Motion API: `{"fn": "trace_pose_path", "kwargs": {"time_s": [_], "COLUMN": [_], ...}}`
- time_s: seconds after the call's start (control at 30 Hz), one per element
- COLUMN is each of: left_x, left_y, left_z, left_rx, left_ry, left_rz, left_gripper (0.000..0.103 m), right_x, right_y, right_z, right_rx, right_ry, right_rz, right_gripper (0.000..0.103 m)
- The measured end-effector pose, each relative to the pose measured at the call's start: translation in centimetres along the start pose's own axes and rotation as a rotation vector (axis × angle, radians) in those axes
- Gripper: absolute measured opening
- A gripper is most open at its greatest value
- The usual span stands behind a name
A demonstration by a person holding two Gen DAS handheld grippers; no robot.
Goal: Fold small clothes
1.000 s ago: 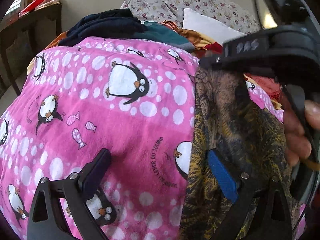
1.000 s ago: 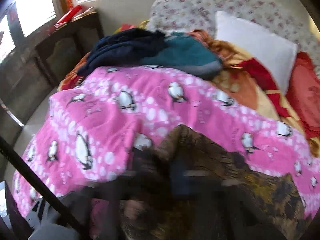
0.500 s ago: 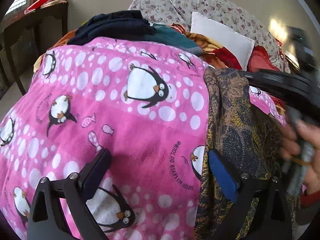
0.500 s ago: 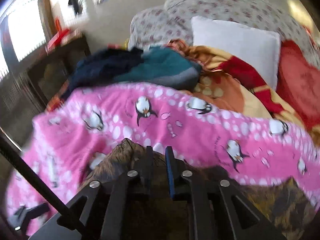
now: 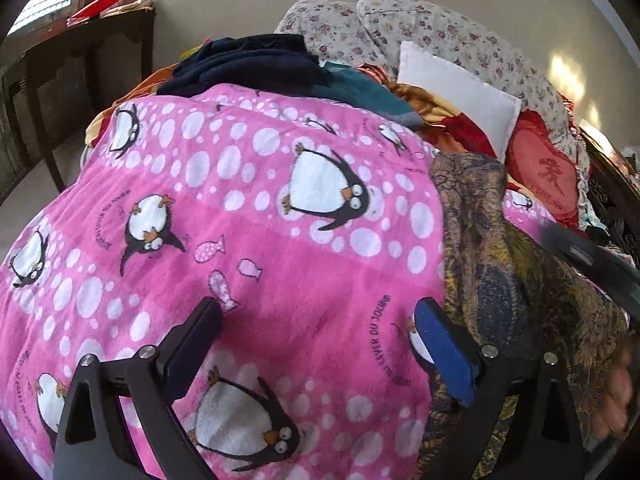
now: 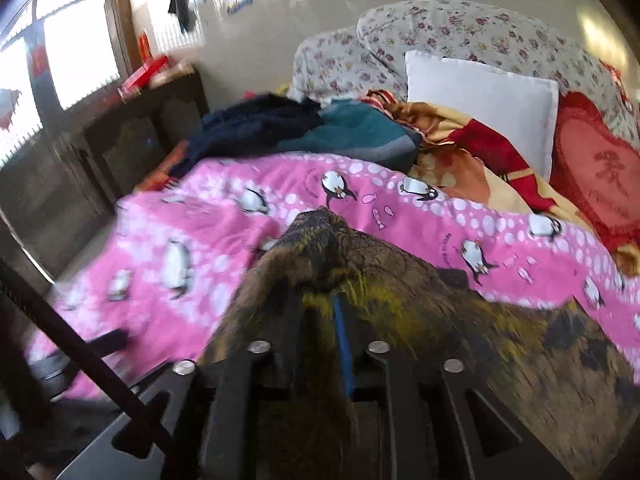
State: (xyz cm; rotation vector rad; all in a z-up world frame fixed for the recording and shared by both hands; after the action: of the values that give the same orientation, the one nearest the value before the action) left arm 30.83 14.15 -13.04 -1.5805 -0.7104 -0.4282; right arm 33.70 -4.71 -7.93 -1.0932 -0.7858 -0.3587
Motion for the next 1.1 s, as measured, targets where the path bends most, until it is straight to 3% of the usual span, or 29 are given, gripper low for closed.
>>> {"fn": "trace_pose_path", "kwargs": {"time_s": [0.07, 0.2, 0.23, 0.3, 0.37, 0.43, 0.47, 0.5, 0.53, 0.63, 0.73, 0.83, 0.97, 1.1], "left_x": [-0.1, 0.1, 0.3, 0.6, 0.8, 0.8, 0.8, 0.9, 0.9, 1.5, 2.1, 1.7, 0.8, 0.7], "left_y": [-0.5, -1.2, -1.5, -2.1, -2.5, -2.3, -2.1, -1.9, -1.8, -1.9, -1.9, -0.6, 1.0, 1.1], "left_z": [-0.7, -2.0, -2.4, -3.4, -4.5, -5.5, -5.8, -6.1, -6.2, -6.8, -7.2, -7.8, -7.2, -6.8], "left_rx": [-0.029, -0.017, -0.021, -0.037, -0.036, -0.021, -0.009, 0.007, 0.018, 0.012, 0.031, 0.047, 0.093, 0.086], "left_ry": [0.011, 0.042, 0.046, 0.053, 0.07, 0.097, 0.106, 0.114, 0.117, 0.112, 0.109, 0.12, 0.111, 0.085], "left_rz": [-0.013, -0.021, -0.027, -0.031, -0.024, -0.008, 0.0, 0.01, 0.02, 0.031, 0.017, 0.053, 0.092, 0.099], "left_gripper": [0.097, 0.097, 0.097, 0.097, 0.097, 0.097, 0.097, 0.097, 0.097, 0.097, 0.097, 0.097, 0.097, 0.097], "right_x": [-1.8, -6.0, -7.0, -8.5, -9.7, -11.0, -11.2, -11.2, -11.0, -9.6, -8.7, -9.7, -11.3, -11.2], "right_y": [-4.6, -13.1, -16.0, -19.6, -20.9, -19.6, -18.8, -17.7, -17.3, -18.0, -18.9, -17.3, -18.8, -20.1], "right_z": [-3.4, -12.3, -15.9, -21.2, -25.2, -27.9, -28.0, -27.6, -27.0, -25.1, -25.6, -26.6, -27.3, -27.5], "right_rx": [-0.082, -0.307, -0.41, -0.525, -0.56, -0.464, -0.406, -0.343, -0.324, -0.406, -0.447, -0.457, -0.591, -0.539], "right_ry": [0.016, 0.099, 0.155, 0.274, 0.386, 0.5, 0.522, 0.518, 0.484, 0.325, 0.336, 0.35, 0.315, 0.35], "right_rz": [-0.042, -0.071, -0.092, -0.117, -0.105, -0.064, -0.054, -0.045, -0.041, -0.084, -0.12, -0.053, -0.026, -0.052], "right_gripper": [0.075, 0.075, 0.075, 0.081, 0.082, 0.081, 0.067, 0.027, 0.01, 0.007, 0.007, 0.007, 0.001, 0.001]}}
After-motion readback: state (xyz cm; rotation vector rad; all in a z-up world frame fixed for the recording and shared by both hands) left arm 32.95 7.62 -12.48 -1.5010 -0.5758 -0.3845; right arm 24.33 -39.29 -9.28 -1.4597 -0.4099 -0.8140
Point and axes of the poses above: each gripper's, at about its wrist camera, not at the fingertips, and y roughly the way its jaws point, z to its left, x to its top, the point moved 8 cm from there along y, roughly the way its jaws point, and after that the axes turned 6 degrees about x, right-handed, at the moved point
